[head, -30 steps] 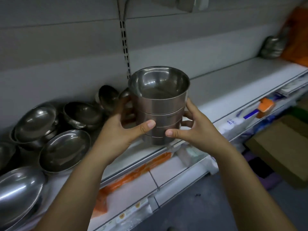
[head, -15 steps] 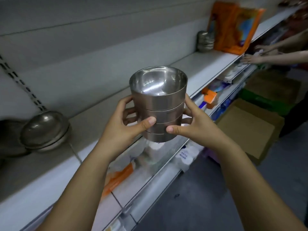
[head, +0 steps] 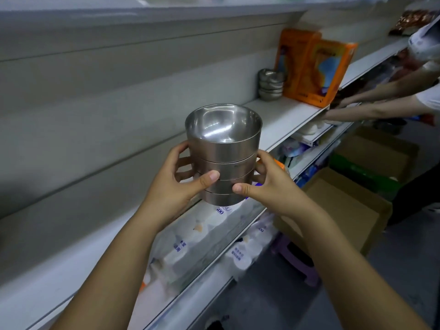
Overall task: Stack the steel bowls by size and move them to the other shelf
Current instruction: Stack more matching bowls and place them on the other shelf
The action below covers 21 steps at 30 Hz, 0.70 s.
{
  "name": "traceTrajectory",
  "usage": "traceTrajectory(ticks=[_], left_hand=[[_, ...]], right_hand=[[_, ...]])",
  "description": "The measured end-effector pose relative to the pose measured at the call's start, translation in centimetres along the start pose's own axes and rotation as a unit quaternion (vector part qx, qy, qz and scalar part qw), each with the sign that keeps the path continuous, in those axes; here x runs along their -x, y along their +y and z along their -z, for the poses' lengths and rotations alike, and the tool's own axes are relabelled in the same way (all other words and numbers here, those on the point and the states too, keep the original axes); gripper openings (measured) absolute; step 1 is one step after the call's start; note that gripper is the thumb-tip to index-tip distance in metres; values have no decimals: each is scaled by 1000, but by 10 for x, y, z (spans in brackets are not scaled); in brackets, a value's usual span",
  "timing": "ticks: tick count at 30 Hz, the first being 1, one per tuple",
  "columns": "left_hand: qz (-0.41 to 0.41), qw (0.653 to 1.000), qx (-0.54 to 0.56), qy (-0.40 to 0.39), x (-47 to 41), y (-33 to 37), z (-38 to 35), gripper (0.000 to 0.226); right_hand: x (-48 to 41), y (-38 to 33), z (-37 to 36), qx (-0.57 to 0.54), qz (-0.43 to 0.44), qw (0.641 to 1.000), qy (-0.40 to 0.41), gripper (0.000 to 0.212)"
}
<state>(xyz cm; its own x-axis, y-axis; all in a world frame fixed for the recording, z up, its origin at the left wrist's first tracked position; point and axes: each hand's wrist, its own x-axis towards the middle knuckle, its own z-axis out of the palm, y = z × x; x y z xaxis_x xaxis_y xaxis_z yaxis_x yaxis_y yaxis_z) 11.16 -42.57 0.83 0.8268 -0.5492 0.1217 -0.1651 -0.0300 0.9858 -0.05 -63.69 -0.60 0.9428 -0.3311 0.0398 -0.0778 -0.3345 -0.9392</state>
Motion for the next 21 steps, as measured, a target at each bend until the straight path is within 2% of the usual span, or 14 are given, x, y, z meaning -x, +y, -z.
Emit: traceTrajectory(ticks=[3, 5, 10, 15, 18, 21], left_hand=[[0, 1000, -2, 12, -33, -8, -11, 84], [1, 1000, -12, 11, -57, -11, -17, 79], [12, 1000, -7, -4, -122, -18, -35, 76], [6, 1000, -21, -22, -169, -28, -62, 89], [1, 999, -36, -7, -192, -35, -79, 99], [-3, 999, -41, 10, -216, -39, -95, 101]], right_hand=[[-34, 7, 18, -1, -2, 1000, -5, 87], [-55, 8, 26, -4, -5, 1000, -10, 84], [-106, 21, 55, 8, -34, 999, 15, 89], [-140, 41, 84, 10, -36, 999, 38, 87], [-163, 52, 101, 7, -28, 999, 35, 87], [-191, 63, 122, 6, -23, 1000, 20, 94]])
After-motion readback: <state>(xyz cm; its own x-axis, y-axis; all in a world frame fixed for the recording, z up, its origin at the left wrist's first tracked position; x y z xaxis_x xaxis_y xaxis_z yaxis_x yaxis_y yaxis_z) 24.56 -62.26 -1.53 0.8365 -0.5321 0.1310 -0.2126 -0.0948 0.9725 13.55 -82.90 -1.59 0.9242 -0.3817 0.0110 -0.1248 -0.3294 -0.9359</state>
